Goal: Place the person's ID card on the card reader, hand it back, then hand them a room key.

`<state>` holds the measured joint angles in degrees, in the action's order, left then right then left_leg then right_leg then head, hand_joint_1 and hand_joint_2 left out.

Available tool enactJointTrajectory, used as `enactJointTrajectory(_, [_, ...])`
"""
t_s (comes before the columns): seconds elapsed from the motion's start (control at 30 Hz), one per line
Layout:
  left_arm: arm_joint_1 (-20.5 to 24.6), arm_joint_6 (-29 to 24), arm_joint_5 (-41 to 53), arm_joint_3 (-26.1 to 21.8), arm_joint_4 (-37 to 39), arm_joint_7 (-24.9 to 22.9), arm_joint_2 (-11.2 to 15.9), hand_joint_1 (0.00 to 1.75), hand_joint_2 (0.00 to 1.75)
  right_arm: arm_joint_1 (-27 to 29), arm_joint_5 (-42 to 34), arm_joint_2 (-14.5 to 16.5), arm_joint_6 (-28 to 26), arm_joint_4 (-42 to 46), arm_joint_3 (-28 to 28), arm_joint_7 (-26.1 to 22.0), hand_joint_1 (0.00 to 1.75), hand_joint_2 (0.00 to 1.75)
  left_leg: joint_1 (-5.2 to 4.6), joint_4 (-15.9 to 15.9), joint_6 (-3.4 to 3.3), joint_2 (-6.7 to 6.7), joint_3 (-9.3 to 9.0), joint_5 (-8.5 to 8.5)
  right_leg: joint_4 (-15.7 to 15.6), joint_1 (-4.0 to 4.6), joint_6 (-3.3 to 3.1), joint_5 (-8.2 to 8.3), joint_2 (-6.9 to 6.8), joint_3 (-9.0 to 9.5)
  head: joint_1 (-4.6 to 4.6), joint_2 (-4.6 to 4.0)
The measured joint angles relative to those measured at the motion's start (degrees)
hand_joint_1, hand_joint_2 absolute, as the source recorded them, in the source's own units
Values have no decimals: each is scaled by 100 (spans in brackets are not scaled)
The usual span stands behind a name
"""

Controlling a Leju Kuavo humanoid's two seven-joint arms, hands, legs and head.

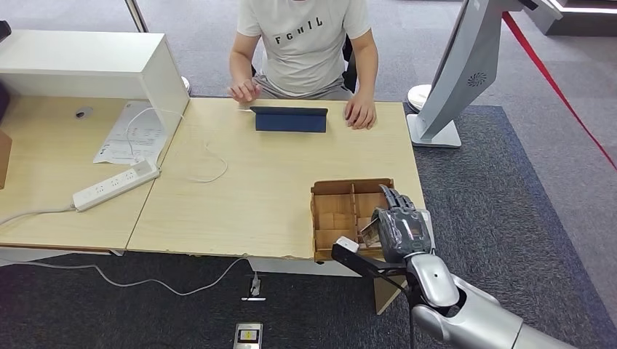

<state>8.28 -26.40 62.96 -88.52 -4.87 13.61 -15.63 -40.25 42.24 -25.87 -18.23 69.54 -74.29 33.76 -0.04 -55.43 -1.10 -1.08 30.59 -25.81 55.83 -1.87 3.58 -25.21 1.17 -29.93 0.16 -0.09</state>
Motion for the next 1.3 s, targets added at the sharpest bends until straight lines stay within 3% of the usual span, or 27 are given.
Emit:
enactJointTrajectory(0.7, [0,95,250,0,0,-361,1,0,0,-204,542,76,38,353,214,-143,175,175,0,0,0,0,1,0,1,0,0,0,0,0,0,0])
enactJointTrajectory(1.0, [0,-153,512,0,2,-66,-11,0,0,-778,827,331,188,497,222,-69,175,175,1,0,1,0,1,1,2,1,-2,2,0,-1,-1,0])
enactJointTrajectory(1.3, [2,-124,605,2,2,106,-39,0,0,-1308,462,588,456,375,319,205,175,175,1,0,1,0,3,1,1,1,-2,2,0,0,0,0])
